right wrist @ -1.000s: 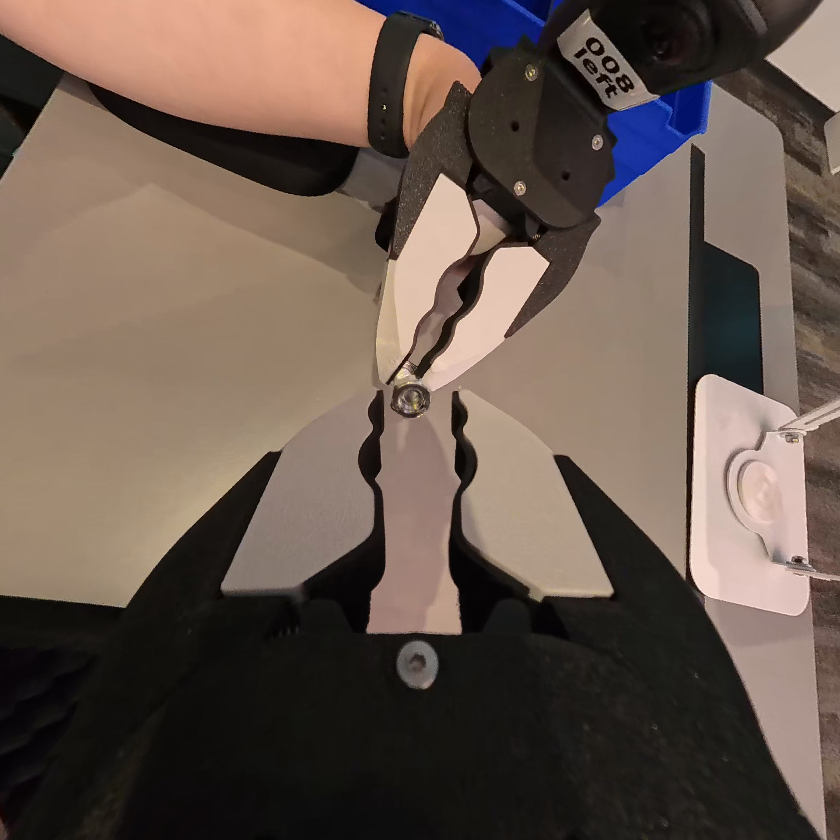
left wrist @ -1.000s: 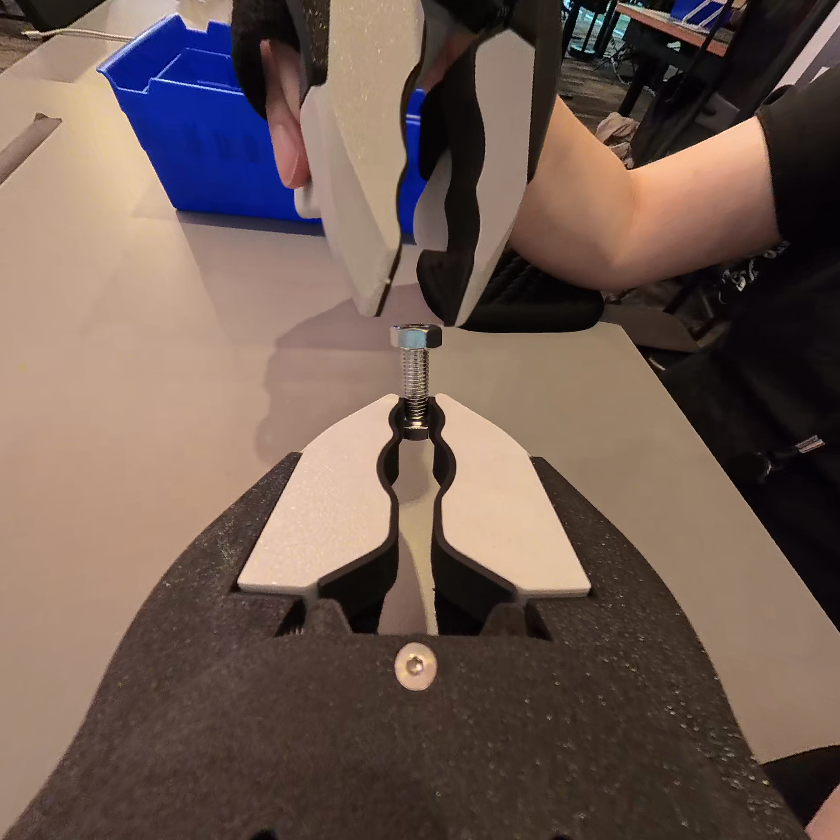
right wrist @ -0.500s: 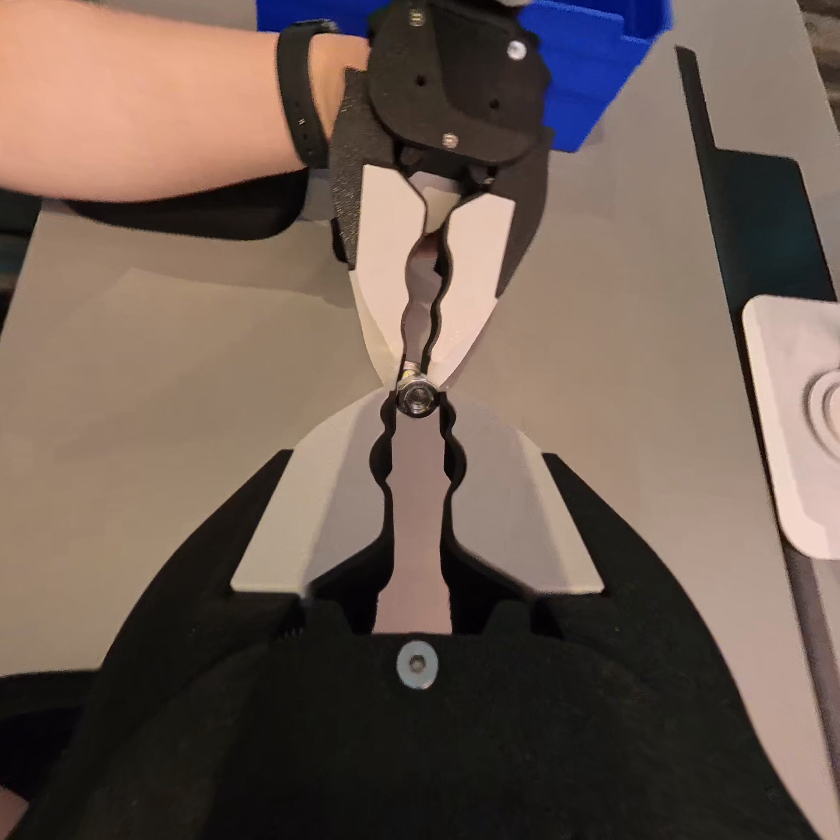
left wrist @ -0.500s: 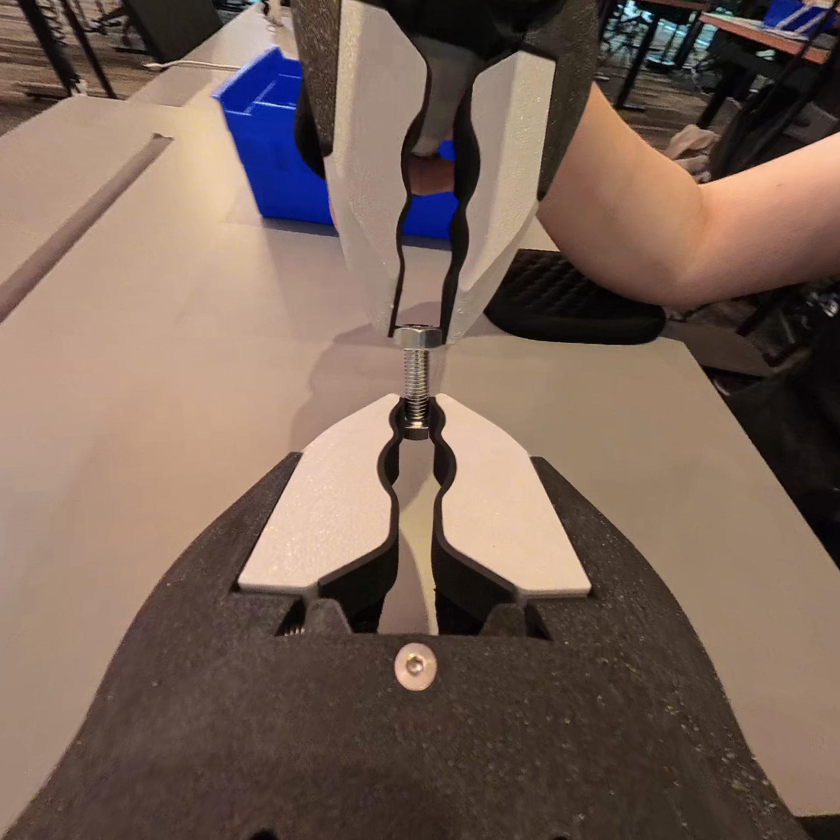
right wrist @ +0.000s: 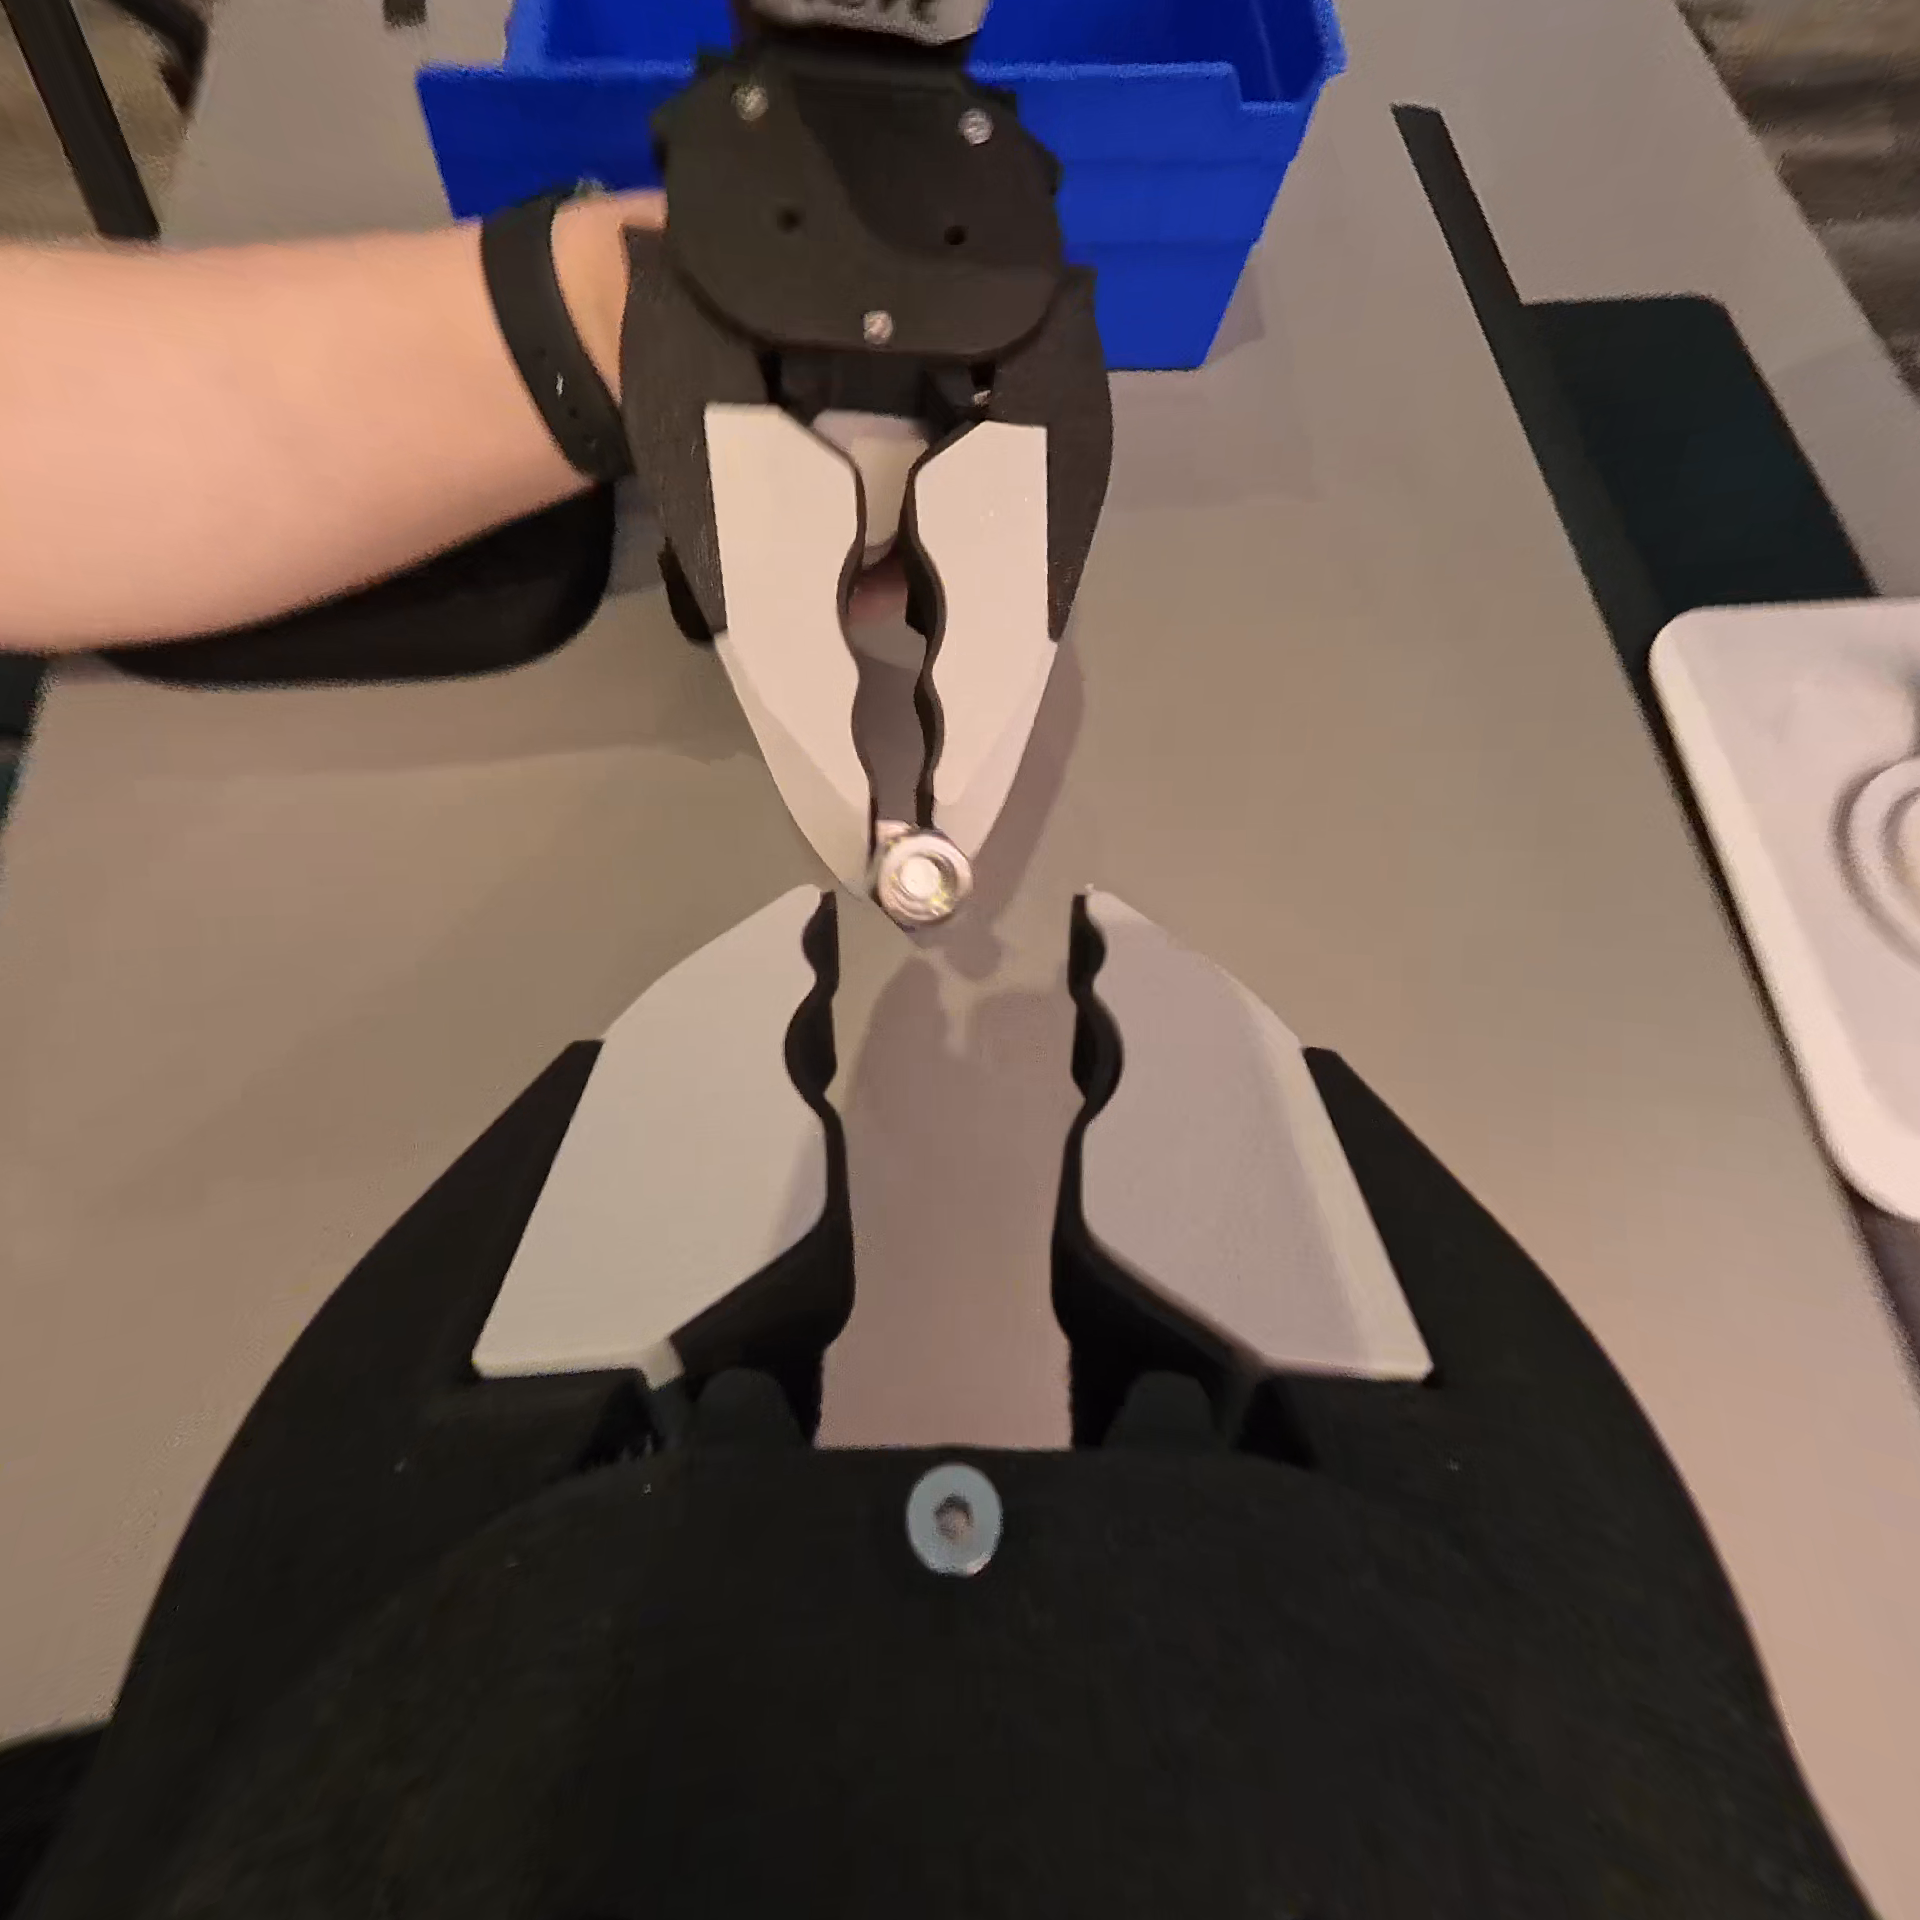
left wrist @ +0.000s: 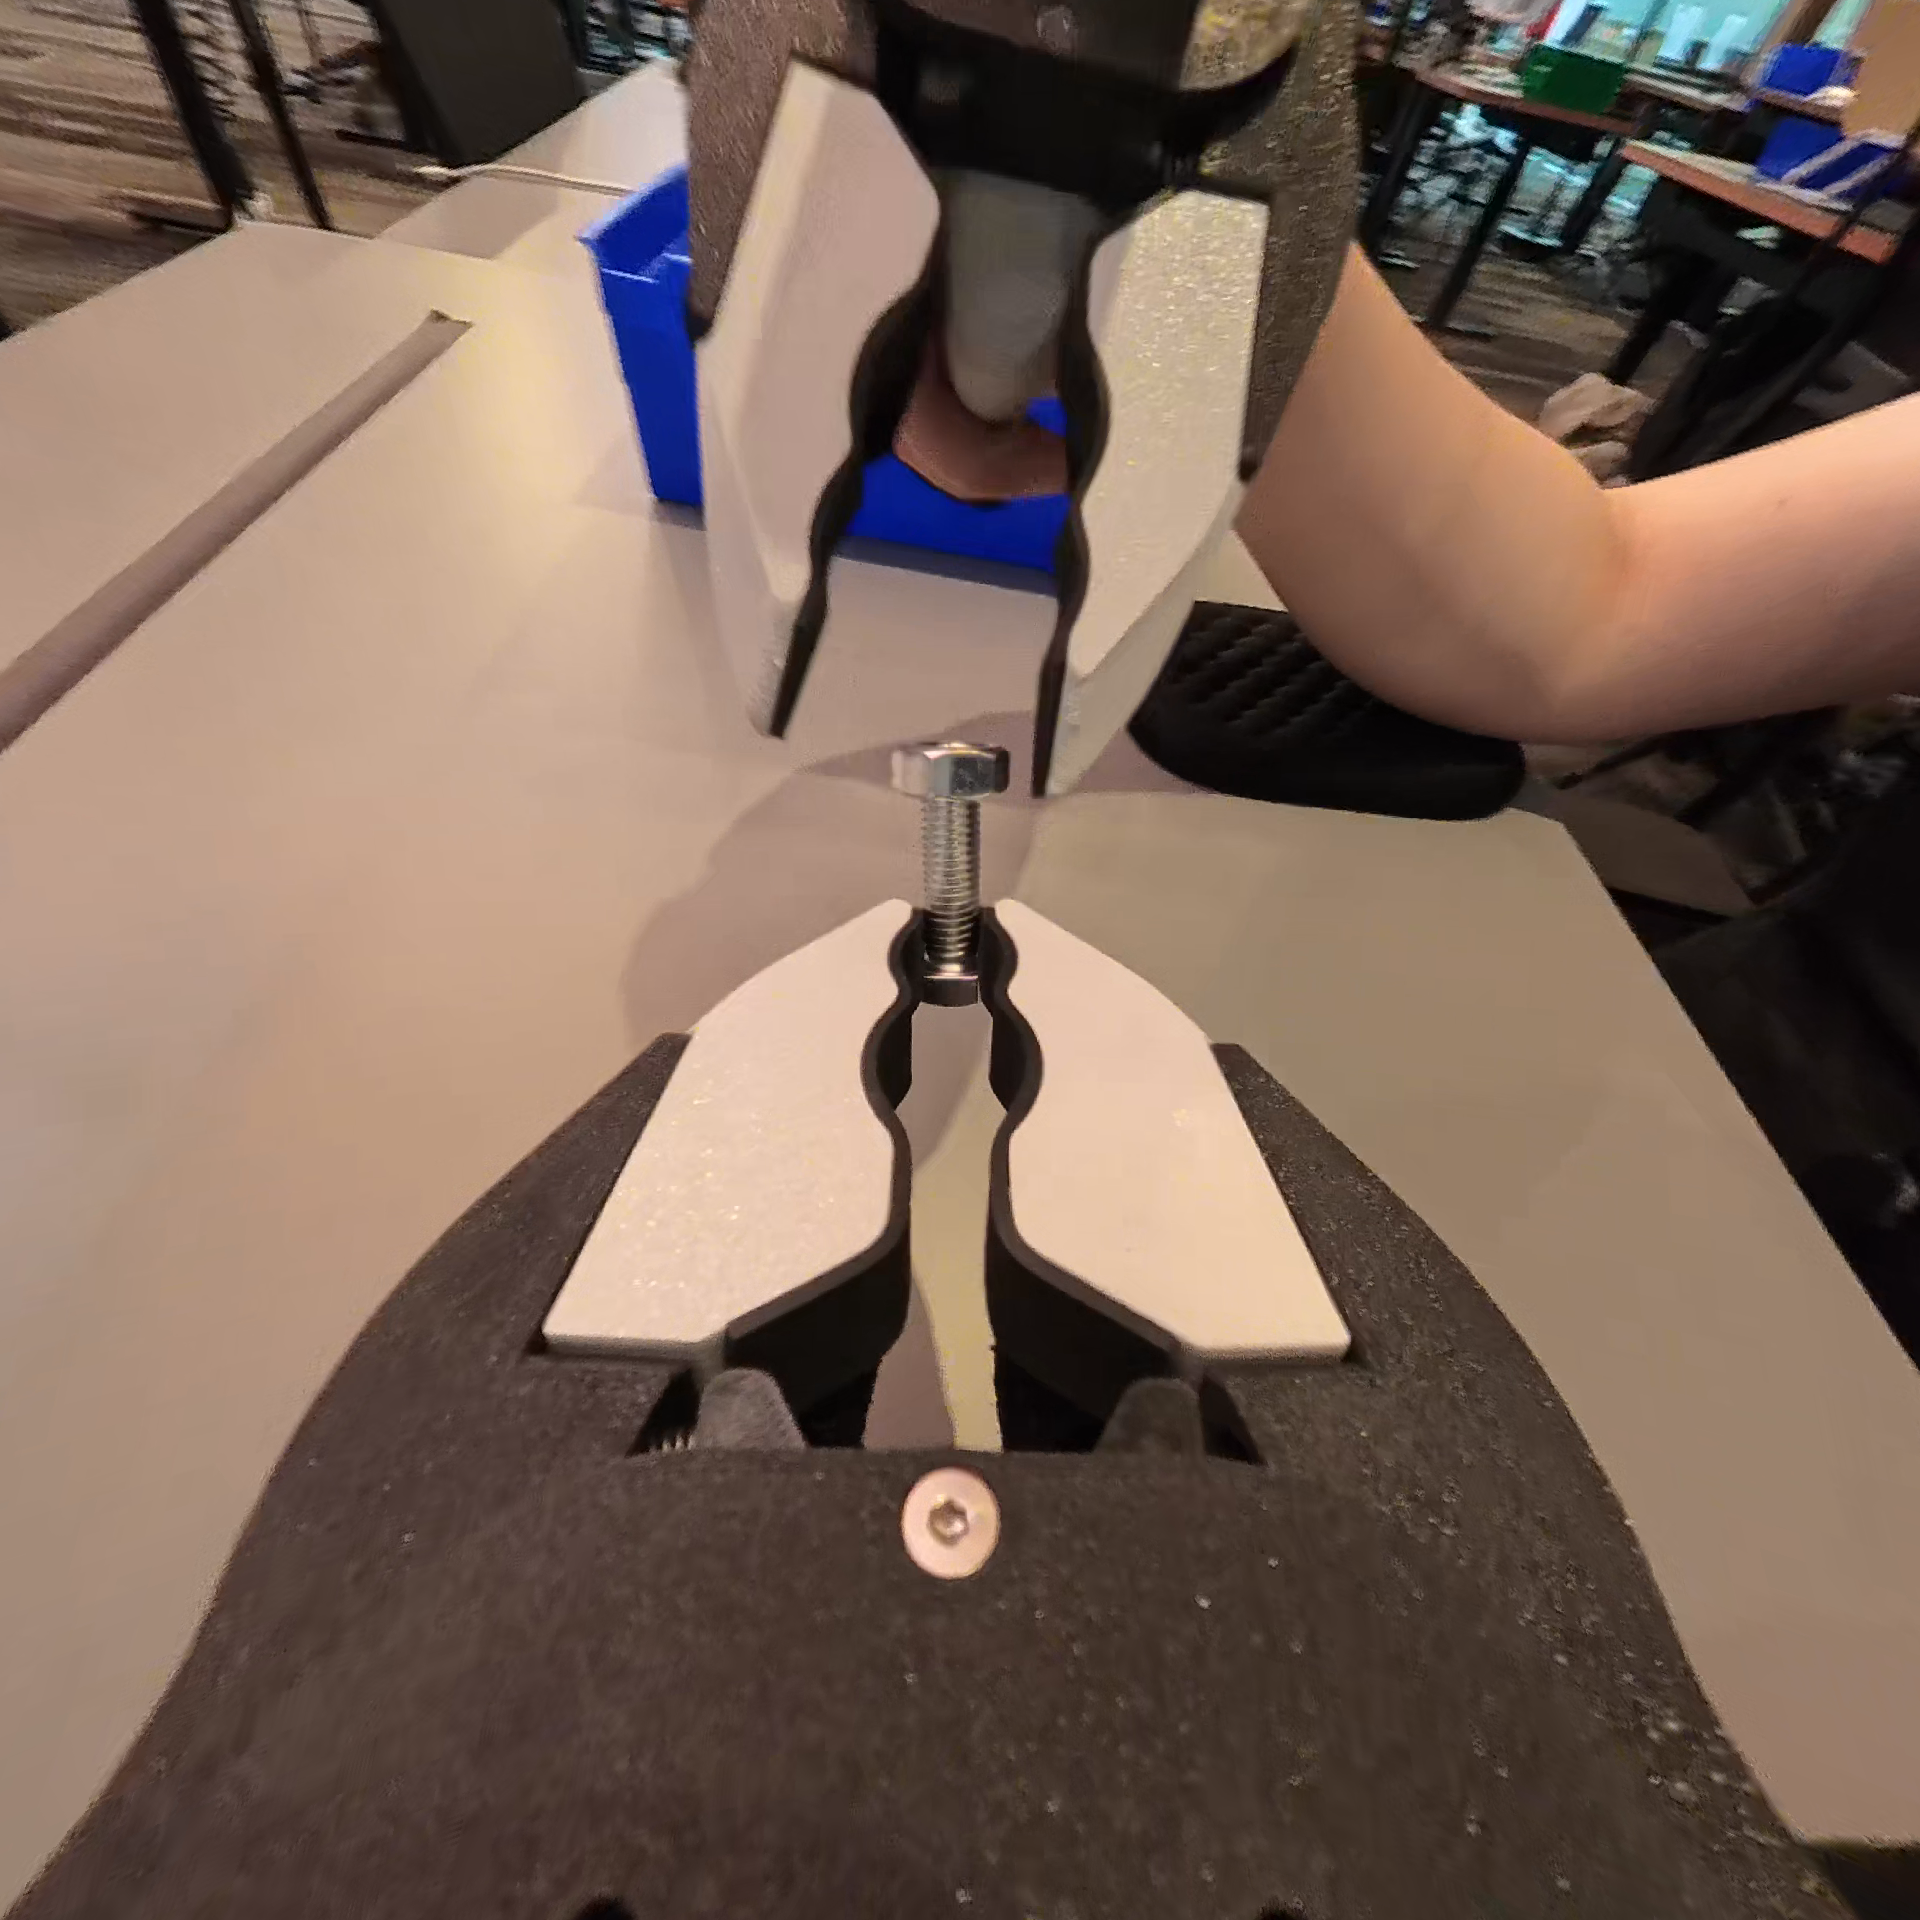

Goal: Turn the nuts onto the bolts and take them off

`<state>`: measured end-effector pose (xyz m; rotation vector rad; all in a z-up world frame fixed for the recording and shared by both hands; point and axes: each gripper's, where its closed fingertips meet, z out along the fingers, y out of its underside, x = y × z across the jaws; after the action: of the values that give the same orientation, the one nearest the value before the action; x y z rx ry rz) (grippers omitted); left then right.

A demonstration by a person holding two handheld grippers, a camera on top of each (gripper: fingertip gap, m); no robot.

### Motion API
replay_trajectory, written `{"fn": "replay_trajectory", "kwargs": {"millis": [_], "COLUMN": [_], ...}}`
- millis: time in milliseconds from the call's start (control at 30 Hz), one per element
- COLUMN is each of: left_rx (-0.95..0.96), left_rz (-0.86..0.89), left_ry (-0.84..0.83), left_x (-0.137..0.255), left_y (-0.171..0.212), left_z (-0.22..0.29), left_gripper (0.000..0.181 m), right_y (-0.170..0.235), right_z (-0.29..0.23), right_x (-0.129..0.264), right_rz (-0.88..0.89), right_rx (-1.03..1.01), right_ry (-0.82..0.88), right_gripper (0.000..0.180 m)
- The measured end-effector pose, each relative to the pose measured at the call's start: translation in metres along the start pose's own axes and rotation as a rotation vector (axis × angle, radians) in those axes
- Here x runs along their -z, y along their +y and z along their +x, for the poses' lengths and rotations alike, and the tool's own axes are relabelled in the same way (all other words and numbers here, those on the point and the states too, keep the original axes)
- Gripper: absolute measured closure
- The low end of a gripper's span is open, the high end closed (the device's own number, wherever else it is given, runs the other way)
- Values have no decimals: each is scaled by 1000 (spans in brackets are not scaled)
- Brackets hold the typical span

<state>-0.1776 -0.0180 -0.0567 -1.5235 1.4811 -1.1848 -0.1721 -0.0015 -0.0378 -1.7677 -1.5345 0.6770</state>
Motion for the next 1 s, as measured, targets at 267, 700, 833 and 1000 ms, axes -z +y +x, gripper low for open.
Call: {"fn": "replay_trajectory", "kwargs": {"millis": [267, 700, 833, 1000], "left_rx": [1, -23, -12, -7], "left_rz": [-74, -69, -58, -56], "left_ry": [212, 144, 43, -89], "left_x": [-5, -5, 1, 8], "left_y": [12, 9, 11, 12], "left_z": [37, 27, 9, -14], "left_gripper": [171, 171, 171, 171], "right_y": [-2, 3, 0, -4], "right_z": [-39, -41, -23, -3], "right_x": [9, 3, -5, -15], "right_rz": [-18, -61, -61, -21], "right_rx": [428, 336, 161, -83], "right_ry": [-21, -70, -30, -5], "right_gripper": [141, 162, 162, 162]}}
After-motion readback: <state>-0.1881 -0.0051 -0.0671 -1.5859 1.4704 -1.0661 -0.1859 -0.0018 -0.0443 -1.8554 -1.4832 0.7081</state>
